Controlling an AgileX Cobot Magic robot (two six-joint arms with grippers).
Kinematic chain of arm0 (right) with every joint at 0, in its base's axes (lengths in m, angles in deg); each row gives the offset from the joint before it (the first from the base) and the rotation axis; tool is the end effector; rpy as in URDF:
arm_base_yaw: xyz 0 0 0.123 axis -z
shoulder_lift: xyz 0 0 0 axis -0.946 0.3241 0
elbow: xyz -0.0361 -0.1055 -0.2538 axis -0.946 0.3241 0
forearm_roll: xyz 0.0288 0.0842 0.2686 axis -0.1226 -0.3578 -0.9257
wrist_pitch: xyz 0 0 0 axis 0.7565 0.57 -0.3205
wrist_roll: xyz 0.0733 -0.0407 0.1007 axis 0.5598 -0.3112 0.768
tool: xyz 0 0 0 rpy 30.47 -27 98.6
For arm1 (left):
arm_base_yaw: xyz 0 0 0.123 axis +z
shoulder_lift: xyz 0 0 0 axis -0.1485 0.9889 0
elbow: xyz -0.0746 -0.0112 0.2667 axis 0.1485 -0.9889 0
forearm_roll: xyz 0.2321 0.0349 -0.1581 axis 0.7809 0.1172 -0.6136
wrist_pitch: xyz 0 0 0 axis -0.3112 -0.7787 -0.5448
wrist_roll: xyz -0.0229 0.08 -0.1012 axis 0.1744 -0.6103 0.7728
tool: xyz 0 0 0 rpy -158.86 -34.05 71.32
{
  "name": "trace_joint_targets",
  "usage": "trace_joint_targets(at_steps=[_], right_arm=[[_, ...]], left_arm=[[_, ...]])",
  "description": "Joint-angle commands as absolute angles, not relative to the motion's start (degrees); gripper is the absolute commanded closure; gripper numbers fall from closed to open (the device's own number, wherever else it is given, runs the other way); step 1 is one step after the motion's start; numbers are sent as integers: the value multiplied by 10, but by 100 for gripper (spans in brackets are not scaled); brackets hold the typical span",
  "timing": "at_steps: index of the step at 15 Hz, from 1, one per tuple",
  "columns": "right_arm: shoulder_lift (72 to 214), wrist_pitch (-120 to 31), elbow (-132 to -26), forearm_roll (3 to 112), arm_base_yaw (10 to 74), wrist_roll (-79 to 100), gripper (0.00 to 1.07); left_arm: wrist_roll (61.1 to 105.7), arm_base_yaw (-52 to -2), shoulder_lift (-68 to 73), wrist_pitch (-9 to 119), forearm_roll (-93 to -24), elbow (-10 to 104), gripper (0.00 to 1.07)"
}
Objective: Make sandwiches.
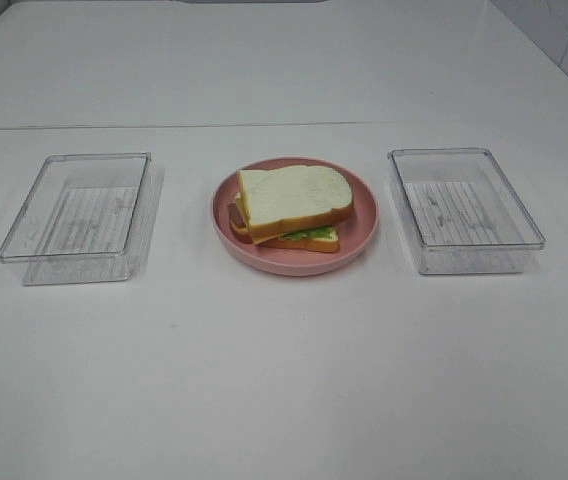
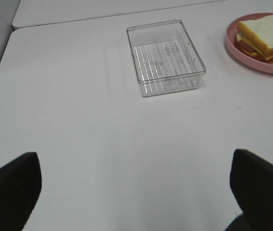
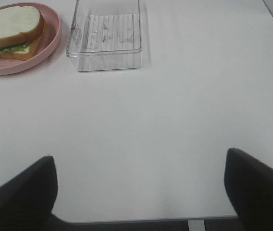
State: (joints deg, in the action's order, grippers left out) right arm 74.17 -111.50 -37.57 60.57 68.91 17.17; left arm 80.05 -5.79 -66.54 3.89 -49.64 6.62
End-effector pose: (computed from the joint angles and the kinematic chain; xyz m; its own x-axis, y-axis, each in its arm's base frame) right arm 0.0678 -0.0028 0.2537 -0.5329 0.0000 -0.8461 0.0078 1.0000 -0.0048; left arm 0.0619 -0.0091 0.2806 -0.4417 0.0540 -0.8956 0.0684 0.9973 0.0264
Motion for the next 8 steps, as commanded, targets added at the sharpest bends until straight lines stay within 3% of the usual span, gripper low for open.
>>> trace_joint_targets(at_steps=[1,8], right_arm=[[722,-1110,-373,605,691,168,18],[722,-1110,-373,605,691,168,18]], left_arm=[[800,-58,-672,41,-497,65,7],[800,-58,-672,41,-497,65,7]])
